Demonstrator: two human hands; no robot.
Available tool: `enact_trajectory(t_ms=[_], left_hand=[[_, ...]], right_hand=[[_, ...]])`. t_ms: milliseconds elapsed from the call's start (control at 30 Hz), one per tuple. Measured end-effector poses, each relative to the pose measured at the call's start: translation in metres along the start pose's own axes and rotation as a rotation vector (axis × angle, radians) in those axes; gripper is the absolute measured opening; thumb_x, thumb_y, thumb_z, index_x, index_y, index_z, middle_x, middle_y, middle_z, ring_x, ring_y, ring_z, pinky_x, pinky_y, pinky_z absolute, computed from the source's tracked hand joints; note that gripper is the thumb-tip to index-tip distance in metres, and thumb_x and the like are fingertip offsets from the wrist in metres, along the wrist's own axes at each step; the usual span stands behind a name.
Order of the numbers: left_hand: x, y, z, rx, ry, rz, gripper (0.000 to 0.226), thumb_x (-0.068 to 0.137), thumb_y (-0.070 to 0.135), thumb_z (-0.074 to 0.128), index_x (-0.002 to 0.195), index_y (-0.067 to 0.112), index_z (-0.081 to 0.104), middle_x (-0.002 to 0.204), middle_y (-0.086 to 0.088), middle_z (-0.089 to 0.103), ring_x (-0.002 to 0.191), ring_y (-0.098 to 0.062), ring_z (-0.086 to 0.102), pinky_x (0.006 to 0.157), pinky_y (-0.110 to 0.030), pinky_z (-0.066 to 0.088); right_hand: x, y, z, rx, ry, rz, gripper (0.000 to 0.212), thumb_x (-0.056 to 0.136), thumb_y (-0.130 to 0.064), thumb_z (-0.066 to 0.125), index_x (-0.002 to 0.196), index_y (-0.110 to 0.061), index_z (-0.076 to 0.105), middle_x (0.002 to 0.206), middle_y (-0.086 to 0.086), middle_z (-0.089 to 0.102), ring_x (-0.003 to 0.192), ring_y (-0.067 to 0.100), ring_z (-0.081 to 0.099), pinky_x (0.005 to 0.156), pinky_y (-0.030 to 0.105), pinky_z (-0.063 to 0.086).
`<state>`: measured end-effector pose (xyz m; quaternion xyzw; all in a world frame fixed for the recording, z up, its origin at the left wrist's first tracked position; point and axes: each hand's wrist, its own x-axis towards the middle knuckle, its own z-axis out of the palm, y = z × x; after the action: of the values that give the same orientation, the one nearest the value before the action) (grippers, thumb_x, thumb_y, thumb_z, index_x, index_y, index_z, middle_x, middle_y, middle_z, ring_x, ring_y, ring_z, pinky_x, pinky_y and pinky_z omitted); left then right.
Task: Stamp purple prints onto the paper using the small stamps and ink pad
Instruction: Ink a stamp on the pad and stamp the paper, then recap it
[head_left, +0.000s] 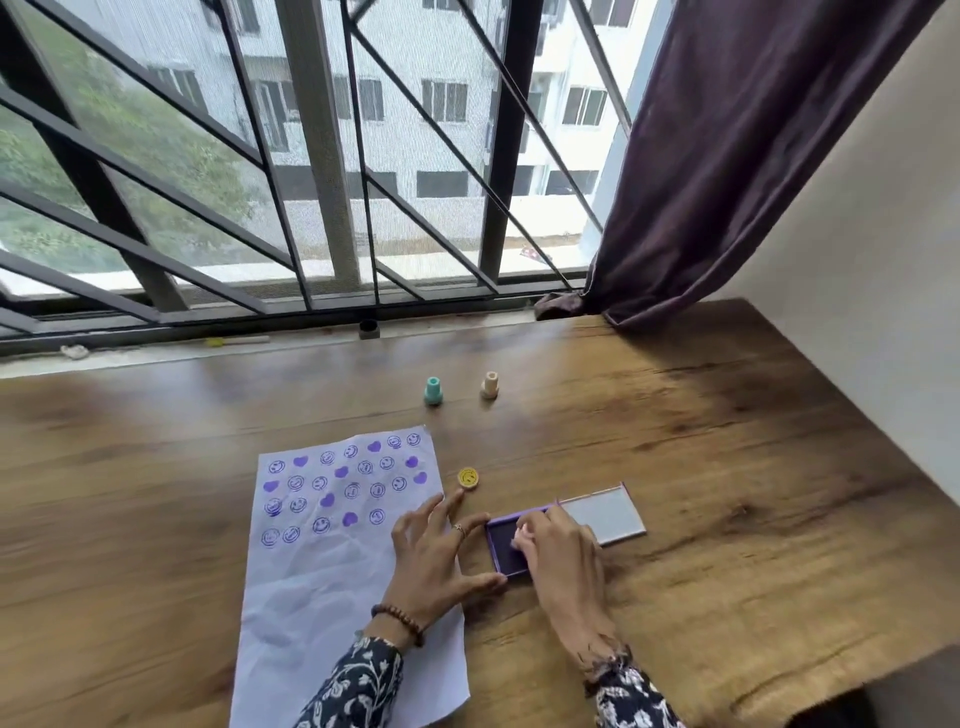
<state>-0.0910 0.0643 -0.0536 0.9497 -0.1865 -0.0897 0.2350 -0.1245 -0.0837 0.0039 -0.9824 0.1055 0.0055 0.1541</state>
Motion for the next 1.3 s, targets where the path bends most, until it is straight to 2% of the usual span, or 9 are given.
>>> enact_trajectory(t_ms=[267, 467, 533, 600, 700, 767, 1000, 1200, 1300], left_hand=[[-0.016, 0.004, -0.005, 0.017, 0.045, 0.033, 0.068, 0.078, 0.061, 0.051, 0.138, 0.037, 0.029, 0.155, 0.009, 0.012, 0.142, -0.009, 0.005, 0.112, -0.037, 0.000], [-0.042, -0.021, -0.019, 0.005, 0.465, -0.123, 0.046, 0.074, 0.036, 0.066, 0.116, 0.019, 0.061, 0.128, -0.006, 0.060, 0.117, -0.027, 0.057, 0.097, -0.043, 0.035], [-0.047, -0.034, -0.023, 0.030, 0.415, -0.243, 0.066, 0.075, 0.049, 0.061, 0.131, 0.018, 0.046, 0.141, -0.007, 0.047, 0.129, -0.028, 0.045, 0.103, -0.050, 0.033], [-0.049, -0.048, -0.022, 0.008, 0.303, -0.352, 0.087, 0.077, 0.064, 0.050, 0.144, 0.022, 0.016, 0.156, -0.001, 0.017, 0.143, -0.020, 0.017, 0.114, -0.048, 0.013], [-0.047, -0.056, -0.019, -0.022, 0.239, -0.407, 0.093, 0.076, 0.071, 0.042, 0.145, 0.024, 0.001, 0.158, 0.003, 0.001, 0.144, -0.015, 0.002, 0.116, -0.046, 0.001], [-0.048, -0.055, -0.018, 0.005, 0.231, -0.413, 0.092, 0.077, 0.071, 0.040, 0.145, 0.023, 0.001, 0.158, 0.003, -0.001, 0.144, -0.013, 0.001, 0.116, -0.045, -0.001], [-0.051, -0.055, -0.019, 0.055, 0.257, -0.404, 0.090, 0.077, 0.071, 0.038, 0.145, 0.022, 0.005, 0.158, 0.002, 0.002, 0.144, -0.012, 0.003, 0.115, -0.042, 0.002], [-0.049, -0.058, -0.018, 0.055, 0.273, -0.403, 0.088, 0.077, 0.069, 0.041, 0.145, 0.022, 0.009, 0.158, 0.002, 0.003, 0.144, -0.012, 0.005, 0.114, -0.041, 0.003], [-0.049, -0.060, -0.014, 0.023, 0.281, -0.412, 0.089, 0.076, 0.069, 0.044, 0.145, 0.022, 0.013, 0.158, 0.002, 0.007, 0.144, -0.013, 0.008, 0.114, -0.042, 0.004]], right_hand=[[0.004, -0.003, -0.012, 0.110, -0.081, 0.049, 0.012, 0.087, -0.022, 0.058, 0.094, -0.013, 0.063, 0.101, 0.008, 0.059, 0.092, 0.025, 0.062, 0.069, 0.028, 0.043], [0.005, -0.034, -0.016, 0.457, -0.070, 0.091, 0.020, 0.082, -0.021, 0.059, 0.062, -0.024, 0.061, 0.069, 0.000, 0.064, 0.072, 0.022, 0.060, 0.053, 0.023, 0.035], [0.004, -0.056, -0.008, 0.565, -0.093, 0.031, 0.010, 0.082, -0.021, 0.061, 0.076, -0.017, 0.068, 0.078, 0.004, 0.071, 0.076, 0.021, 0.065, 0.061, 0.026, 0.042], [0.006, -0.077, 0.000, 0.618, -0.100, -0.021, 0.011, 0.083, -0.021, 0.061, 0.085, -0.013, 0.068, 0.086, 0.006, 0.071, 0.078, 0.018, 0.063, 0.064, 0.024, 0.039], [0.012, -0.098, 0.014, 0.535, -0.117, -0.125, 0.018, 0.087, -0.019, 0.056, 0.089, -0.005, 0.066, 0.093, 0.012, 0.068, 0.085, 0.022, 0.057, 0.070, 0.028, 0.038], [0.012, -0.104, 0.021, 0.419, -0.129, -0.193, 0.020, 0.092, -0.019, 0.048, 0.097, -0.006, 0.062, 0.102, 0.013, 0.062, 0.093, 0.028, 0.058, 0.078, 0.034, 0.041], [0.011, -0.108, 0.029, 0.052, -0.095, -0.285, 0.028, 0.100, -0.019, 0.029, 0.117, -0.011, 0.050, 0.128, 0.008, 0.049, 0.104, 0.027, 0.060, 0.078, 0.034, 0.050], [0.021, -0.114, 0.030, -0.104, -0.163, -0.354, 0.031, 0.092, 0.004, 0.034, 0.119, -0.004, 0.047, 0.130, 0.016, 0.049, 0.112, 0.029, 0.056, 0.087, 0.034, 0.048], [0.032, -0.115, 0.029, -0.172, -0.160, -0.398, 0.027, 0.090, 0.001, 0.036, 0.111, -0.005, 0.053, 0.120, 0.014, 0.056, 0.110, 0.029, 0.056, 0.086, 0.034, 0.046]])
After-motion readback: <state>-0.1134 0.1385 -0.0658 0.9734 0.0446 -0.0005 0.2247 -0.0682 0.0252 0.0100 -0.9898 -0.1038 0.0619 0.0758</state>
